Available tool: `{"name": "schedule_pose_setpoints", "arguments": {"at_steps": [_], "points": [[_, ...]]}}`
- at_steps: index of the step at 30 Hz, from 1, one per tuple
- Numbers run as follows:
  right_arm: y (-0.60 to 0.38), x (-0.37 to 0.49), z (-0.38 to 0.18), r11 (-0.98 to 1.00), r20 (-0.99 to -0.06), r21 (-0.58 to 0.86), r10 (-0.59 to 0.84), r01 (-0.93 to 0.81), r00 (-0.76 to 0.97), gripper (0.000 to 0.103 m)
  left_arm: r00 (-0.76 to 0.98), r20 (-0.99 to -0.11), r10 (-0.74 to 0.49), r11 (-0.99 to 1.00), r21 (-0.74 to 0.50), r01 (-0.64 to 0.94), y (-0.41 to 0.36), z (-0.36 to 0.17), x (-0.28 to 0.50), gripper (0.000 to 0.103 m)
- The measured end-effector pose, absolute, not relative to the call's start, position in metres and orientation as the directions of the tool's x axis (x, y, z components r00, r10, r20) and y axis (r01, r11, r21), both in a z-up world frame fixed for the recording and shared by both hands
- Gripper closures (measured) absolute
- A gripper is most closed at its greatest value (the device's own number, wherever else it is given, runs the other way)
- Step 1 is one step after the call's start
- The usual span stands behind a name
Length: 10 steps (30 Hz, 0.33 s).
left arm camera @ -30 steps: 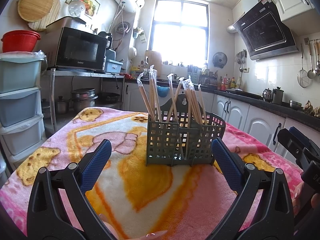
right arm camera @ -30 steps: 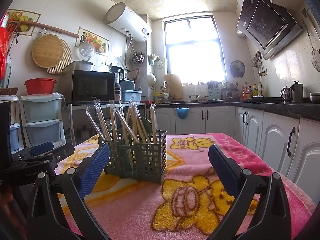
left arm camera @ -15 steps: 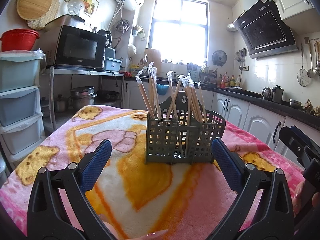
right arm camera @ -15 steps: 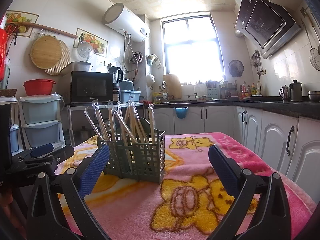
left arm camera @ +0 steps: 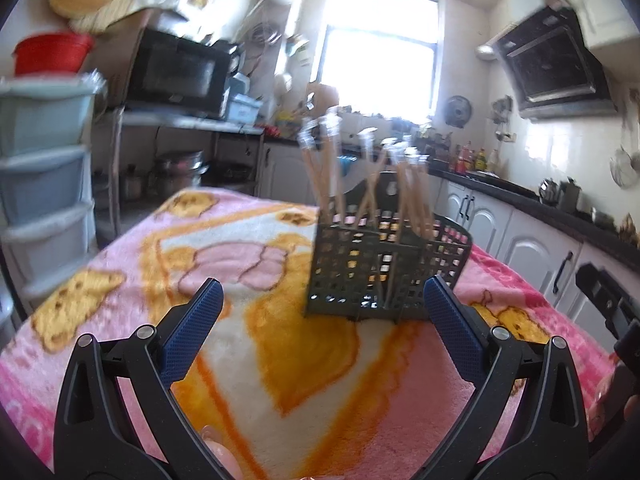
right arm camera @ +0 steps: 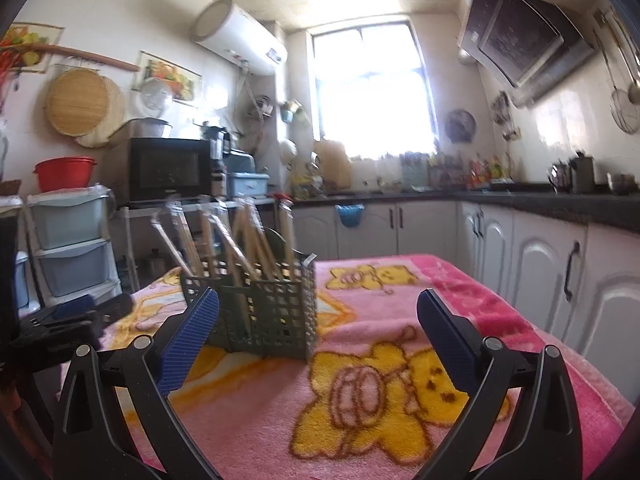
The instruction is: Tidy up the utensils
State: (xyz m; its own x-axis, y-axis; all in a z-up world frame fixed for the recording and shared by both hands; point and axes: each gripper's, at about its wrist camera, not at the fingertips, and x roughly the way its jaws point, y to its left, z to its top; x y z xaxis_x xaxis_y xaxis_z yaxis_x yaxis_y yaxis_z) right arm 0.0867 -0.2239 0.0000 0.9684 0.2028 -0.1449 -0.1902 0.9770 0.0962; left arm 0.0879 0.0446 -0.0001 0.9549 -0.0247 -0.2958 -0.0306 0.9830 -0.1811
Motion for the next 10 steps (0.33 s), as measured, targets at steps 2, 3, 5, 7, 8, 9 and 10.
{"name": "schedule_pose_setpoints", "arguments": {"at_steps": [2, 3, 5, 7, 8, 9, 10], "points": [[-0.233, 0.098, 0.0, 0.985, -0.203, 0.108, 0.152, -0.132, 0.967, 0.006, 0.934, -0.356, -0.019, 0.969, -0.236, -0.07, 0.063, 0.0, 0.095, 0.01], [-0.242, 0.11, 0.0, 0.991, -0.256, 0.106, 0.111, -0.086, 0.96, 0.006, 0.921, -0.389, -0.007, 0.964, -0.248, -0.097, 0.073, 0.0, 0.099, 0.01], [-0.259, 0.137, -0.003, 0.997, -0.376, 0.081, 0.032, -0.002, 0.926, 0.006, 0.895, -0.445, 0.034, 0.947, -0.271, -0.171, 0.102, 0.002, 0.108, 0.01], [-0.272, 0.166, -0.01, 0.997, -0.487, 0.034, -0.04, 0.064, 0.872, 0.006, 0.863, -0.496, 0.093, 0.939, -0.245, -0.242, 0.129, 0.002, 0.117, 0.01], [-0.28, 0.181, -0.016, 0.995, -0.547, 0.014, -0.072, 0.095, 0.834, 0.006, 0.837, -0.53, 0.134, 0.935, -0.213, -0.285, 0.14, 0.0, 0.124, 0.01], [-0.291, 0.199, -0.024, 0.993, -0.614, 0.003, -0.094, 0.121, 0.783, 0.006, 0.779, -0.595, 0.2, 0.922, -0.155, -0.355, 0.156, -0.006, 0.137, 0.01], [-0.3, 0.213, -0.031, 0.989, -0.654, 0.009, -0.104, 0.145, 0.749, 0.006, 0.751, -0.621, 0.225, 0.911, -0.14, -0.389, 0.167, -0.01, 0.143, 0.01]]}}
